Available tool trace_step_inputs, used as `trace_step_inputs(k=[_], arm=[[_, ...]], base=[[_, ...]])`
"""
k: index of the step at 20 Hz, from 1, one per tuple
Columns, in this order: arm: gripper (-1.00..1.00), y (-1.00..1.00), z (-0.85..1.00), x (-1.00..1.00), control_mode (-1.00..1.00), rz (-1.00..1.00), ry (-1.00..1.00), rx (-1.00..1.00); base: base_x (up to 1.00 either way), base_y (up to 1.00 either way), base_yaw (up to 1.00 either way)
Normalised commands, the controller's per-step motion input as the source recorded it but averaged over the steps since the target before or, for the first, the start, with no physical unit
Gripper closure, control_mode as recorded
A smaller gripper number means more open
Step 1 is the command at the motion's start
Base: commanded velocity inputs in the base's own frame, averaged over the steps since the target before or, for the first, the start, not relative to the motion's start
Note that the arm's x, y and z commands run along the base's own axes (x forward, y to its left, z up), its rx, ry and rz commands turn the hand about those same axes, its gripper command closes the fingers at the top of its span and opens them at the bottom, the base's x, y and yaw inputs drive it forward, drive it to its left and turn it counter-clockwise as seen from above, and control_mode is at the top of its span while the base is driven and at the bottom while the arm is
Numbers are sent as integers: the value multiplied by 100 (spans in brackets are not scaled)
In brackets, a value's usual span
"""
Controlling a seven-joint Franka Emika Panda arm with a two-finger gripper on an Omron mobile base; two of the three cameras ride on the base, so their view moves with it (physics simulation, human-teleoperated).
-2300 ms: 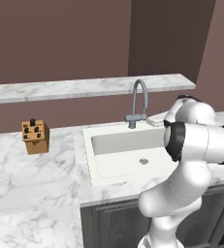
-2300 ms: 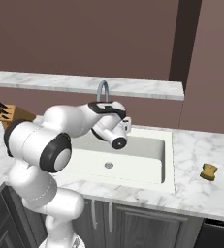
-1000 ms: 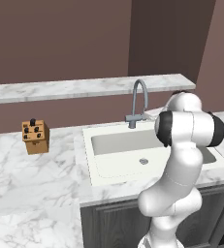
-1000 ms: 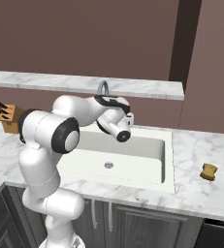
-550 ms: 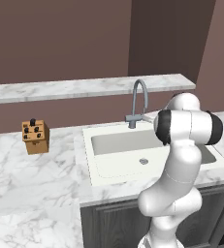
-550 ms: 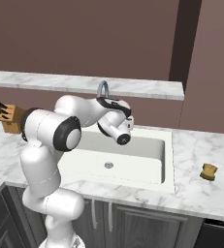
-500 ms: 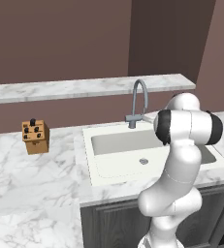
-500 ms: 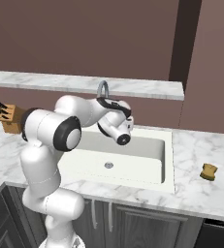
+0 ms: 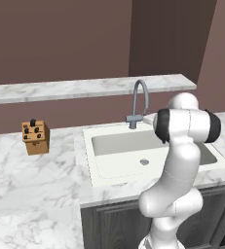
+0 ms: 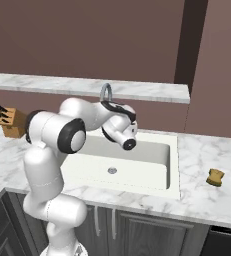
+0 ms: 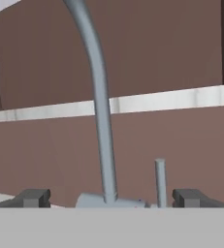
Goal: Soak the sponge with water for a few seconds and then drop it inside the sink.
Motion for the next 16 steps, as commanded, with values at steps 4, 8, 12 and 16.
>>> trace_step_inputs(k=[4, 8, 12, 16], arm=[[-100, 0, 0, 24, -100, 5, 0, 0], [-100, 0, -3, 38, -100, 0, 0, 0], [-100, 0, -8, 40, -100, 0, 0, 0], [-100, 0, -8, 36, -100, 0, 0, 0]], base=[[0, 0, 0], [0, 0, 0], [0, 0, 0], [0, 0, 0]])
